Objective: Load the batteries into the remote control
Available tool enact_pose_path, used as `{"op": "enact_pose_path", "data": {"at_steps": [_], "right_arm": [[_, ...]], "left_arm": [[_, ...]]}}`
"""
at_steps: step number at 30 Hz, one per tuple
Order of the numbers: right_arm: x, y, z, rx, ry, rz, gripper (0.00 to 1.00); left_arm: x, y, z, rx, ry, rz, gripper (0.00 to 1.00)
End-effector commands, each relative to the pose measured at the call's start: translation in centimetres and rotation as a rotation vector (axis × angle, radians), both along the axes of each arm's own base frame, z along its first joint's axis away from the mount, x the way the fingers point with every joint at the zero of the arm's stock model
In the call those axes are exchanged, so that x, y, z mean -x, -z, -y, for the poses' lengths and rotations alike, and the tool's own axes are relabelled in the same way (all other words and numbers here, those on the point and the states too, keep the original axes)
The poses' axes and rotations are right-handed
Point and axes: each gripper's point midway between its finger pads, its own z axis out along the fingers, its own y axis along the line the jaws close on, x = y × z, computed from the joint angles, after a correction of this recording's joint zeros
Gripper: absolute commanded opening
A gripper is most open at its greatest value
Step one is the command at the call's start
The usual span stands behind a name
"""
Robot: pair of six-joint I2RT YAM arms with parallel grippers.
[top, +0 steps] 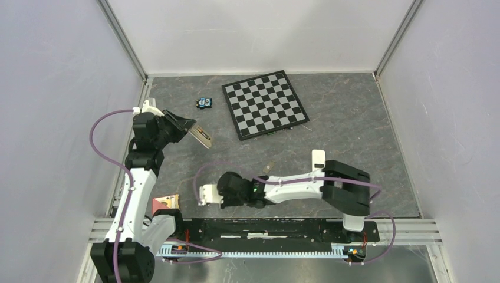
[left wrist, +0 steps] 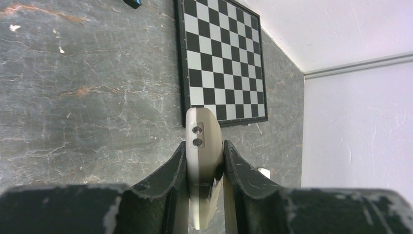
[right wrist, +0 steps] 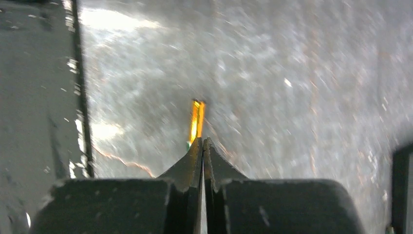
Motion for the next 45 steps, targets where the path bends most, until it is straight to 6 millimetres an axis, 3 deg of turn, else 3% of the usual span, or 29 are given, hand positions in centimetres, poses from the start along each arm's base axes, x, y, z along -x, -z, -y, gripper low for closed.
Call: {"op": "enact_pose_path", "data": {"at_steps": [1, 5, 8, 14, 18, 21, 26, 31, 38, 42, 45], "right_arm": [[-3.1, -5.9, 1.0, -0.205, 0.160, -0.033, 0.00], [-5.3, -8.4, 4.1, -0.293, 0.279, -0.084, 0.00], [-5.8, -9.0, 5.3, -0.309, 0.295, -0.097, 0.06], [-5.3, -6.6, 2.7, -0.266, 0.211, -0.148, 0.50], [-6.0, -3.2, 1.7, -0.190, 0.193, -0.149, 0.59], [-6.5, -1.8, 1.2, -0.160, 0.180, -0.157, 0.58], [-7.0, -0.7, 0.9, -0.118, 0.170, -0.153, 0.55], [-7.0, 1.2, 1.7, -0.036, 0.188, -0.166, 0.38], [-7.0, 2.5, 3.6, 0.047, 0.177, -0.133, 0.42], [-6.7, 2.8, 3.5, 0.064, 0.168, -0.156, 0.28], [-6.9, 2.8, 3.3, 0.058, 0.168, -0.148, 0.24]], "left_arm": [[-0.2, -2.1, 1.7, 0.040, 0.104, 0.097, 0.02], [-0.1, -1.1, 3.6, 0.136, 0.189, 0.112, 0.02], [-0.1, 0.2, 3.5, 0.154, 0.163, 0.109, 0.02], [-0.1, 1.5, 0.2, 0.052, -0.022, 0.053, 0.02], [0.3, 1.9, -2.4, -0.058, -0.133, 0.016, 0.02], [0.6, 1.9, -2.8, -0.084, -0.149, 0.012, 0.02], [1.0, 1.7, -1.7, -0.068, -0.081, 0.004, 0.02], [2.3, 0.5, -1.1, -0.064, -0.049, 0.033, 0.02], [3.3, -1.1, -1.7, -0.102, -0.067, 0.056, 0.02], [3.1, -1.1, -1.5, -0.106, -0.054, 0.056, 0.02], [2.8, -0.7, -1.8, -0.127, -0.056, 0.068, 0.02]]}}
